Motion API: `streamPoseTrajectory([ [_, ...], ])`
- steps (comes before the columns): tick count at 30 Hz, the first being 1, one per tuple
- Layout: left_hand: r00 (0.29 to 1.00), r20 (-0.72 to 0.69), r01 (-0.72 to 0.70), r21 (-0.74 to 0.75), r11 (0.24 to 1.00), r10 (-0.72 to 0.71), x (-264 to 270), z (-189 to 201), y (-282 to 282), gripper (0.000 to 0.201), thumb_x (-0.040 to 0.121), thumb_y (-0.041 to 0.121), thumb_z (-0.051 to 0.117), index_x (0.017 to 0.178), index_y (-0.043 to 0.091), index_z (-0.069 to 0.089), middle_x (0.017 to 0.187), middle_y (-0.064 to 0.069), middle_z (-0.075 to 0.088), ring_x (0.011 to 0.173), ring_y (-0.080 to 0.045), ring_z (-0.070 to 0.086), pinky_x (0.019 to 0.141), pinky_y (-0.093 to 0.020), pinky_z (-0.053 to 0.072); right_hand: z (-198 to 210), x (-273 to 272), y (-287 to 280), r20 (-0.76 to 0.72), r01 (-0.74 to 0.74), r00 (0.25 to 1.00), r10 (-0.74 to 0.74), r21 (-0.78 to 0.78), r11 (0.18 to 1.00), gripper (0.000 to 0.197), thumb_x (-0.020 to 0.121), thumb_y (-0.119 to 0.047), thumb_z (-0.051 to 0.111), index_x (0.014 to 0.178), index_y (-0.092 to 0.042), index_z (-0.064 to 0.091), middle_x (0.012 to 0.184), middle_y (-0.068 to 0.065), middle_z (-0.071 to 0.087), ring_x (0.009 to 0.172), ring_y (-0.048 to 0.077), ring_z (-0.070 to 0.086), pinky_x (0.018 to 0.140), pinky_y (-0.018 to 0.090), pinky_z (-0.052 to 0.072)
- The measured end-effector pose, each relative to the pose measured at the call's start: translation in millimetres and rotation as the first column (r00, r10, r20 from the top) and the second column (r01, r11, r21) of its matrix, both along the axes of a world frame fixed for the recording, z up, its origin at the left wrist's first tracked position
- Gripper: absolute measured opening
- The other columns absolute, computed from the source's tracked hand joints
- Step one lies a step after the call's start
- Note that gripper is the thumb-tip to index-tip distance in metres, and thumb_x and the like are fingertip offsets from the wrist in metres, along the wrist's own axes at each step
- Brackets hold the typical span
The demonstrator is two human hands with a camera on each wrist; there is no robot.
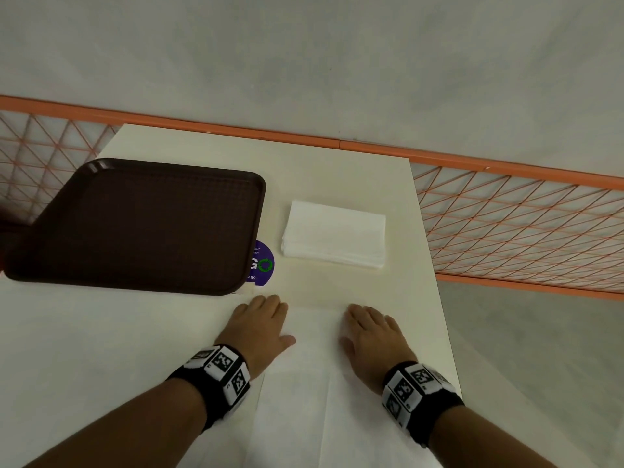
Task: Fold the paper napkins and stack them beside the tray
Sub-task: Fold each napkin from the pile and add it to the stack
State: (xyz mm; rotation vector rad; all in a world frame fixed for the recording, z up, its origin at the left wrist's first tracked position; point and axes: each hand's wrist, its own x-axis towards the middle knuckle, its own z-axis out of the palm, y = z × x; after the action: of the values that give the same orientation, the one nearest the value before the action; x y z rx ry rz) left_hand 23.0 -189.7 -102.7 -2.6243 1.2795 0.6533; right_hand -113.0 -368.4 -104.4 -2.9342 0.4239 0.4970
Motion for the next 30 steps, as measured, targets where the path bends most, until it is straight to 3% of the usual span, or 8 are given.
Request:
streamPoseTrajectory([
  [3,0.992,-0.06,-0.117,-0.051,0.992,0.114,5.1,9.6,-11.6,0.055,0.09,0.054,0.049,0.133,0.02,0.041,0.131,0.0,0.044,0.121,-0.021,0.041,0.1,-0.036,0.036,13.3,12.8,-0.6,-0.005,-0.009,1.0,0.009,0.015,1.0,0.044,0.095,-0.036,0.041,0.134,-0.016,0.044,0.138,0.002,0.043,0.124,0.028,0.042,0.102,0.041,0.037],
  [6,0.945,-0.195,-0.266,-0.001,0.964,0.261,8.3,15.5,-21.6,0.046,0.086,0.047,0.061,0.121,0.02,0.048,0.122,0.0,0.054,0.112,-0.023,0.052,0.094,-0.035,0.043,18.7,29.1,-1.3,-0.079,0.109,0.992,-0.101,0.102,0.989,0.048,0.09,-0.035,0.05,0.135,-0.02,0.041,0.13,0.001,0.05,0.121,0.026,0.044,0.1,0.041,0.038],
  [11,0.85,-0.367,-0.418,-0.031,0.908,0.378,7.6,15.4,-21.1,0.021,0.084,0.035,0.066,0.091,0.018,0.056,0.096,0.0,0.061,0.092,-0.021,0.061,0.077,-0.028,0.048,20.9,40.7,-6.6,-0.226,0.246,0.954,-0.198,0.212,0.946,0.019,0.082,-0.029,0.061,0.098,-0.023,0.052,0.104,0.001,0.062,0.099,0.025,0.06,0.081,0.031,0.048],
  [14,0.768,-0.502,-0.516,-0.116,0.849,0.398,10.4,17.6,-9.4,0.018,0.084,0.034,0.067,0.079,0.019,0.059,0.079,0.004,0.061,0.073,-0.014,0.06,0.066,-0.025,0.046,25.2,38.7,-10.9,-0.204,0.24,0.961,-0.186,0.281,0.929,0.014,0.084,-0.026,0.061,0.096,-0.02,0.062,0.106,0.002,0.062,0.101,0.023,0.059,0.077,0.027,0.046],
  [19,0.659,-0.634,-0.655,-0.217,0.724,0.406,28.0,23.2,8.0,0.006,0.084,0.023,0.069,0.083,0.017,0.068,0.08,-0.003,0.07,0.077,-0.02,0.067,0.075,-0.035,0.054,37.3,24.0,-35.0,-0.041,0.314,0.934,-0.356,0.571,0.758,0.013,0.085,-0.022,0.067,0.076,-0.023,0.058,0.081,-0.003,0.061,0.078,0.017,0.058,0.062,0.022,0.043],
  [24,0.504,-0.77,-0.807,-0.259,0.531,0.392,46.7,34.3,-14.4,0.006,0.089,0.005,0.063,0.092,0.01,0.065,0.096,-0.02,0.07,0.079,-0.028,0.066,0.077,-0.043,0.056,38.2,27.4,-69.2,0.049,0.392,0.809,-0.586,0.699,0.599,0.012,0.087,-0.023,0.068,0.086,-0.011,0.07,0.085,0.006,0.072,0.078,0.025,0.068,0.073,0.04,0.058],
  [26,0.509,-0.773,-0.825,-0.314,0.47,0.378,57.6,42.6,-34.6,0.008,0.09,0.007,0.062,0.098,0.009,0.066,0.096,-0.018,0.07,0.076,-0.022,0.065,0.068,-0.034,0.057,38.4,36.5,-79.6,0.078,0.432,0.749,-0.658,0.696,0.574,0.017,0.087,-0.025,0.068,0.083,-0.009,0.07,0.078,0.008,0.071,0.068,0.027,0.065,0.063,0.038,0.058],
  [30,0.596,-0.705,-0.8,-0.477,0.364,0.385,85.4,56.9,-75.4,0.011,0.09,0.015,0.065,0.101,0.013,0.065,0.086,-0.006,0.067,0.071,-0.016,0.061,0.05,-0.017,0.05,44.1,63.5,-102.9,0.096,0.505,0.663,-0.743,0.675,0.538,0.026,0.087,-0.029,0.069,0.07,-0.011,0.061,0.064,0.007,0.061,0.051,0.023,0.056,0.038,0.018,0.041],
])
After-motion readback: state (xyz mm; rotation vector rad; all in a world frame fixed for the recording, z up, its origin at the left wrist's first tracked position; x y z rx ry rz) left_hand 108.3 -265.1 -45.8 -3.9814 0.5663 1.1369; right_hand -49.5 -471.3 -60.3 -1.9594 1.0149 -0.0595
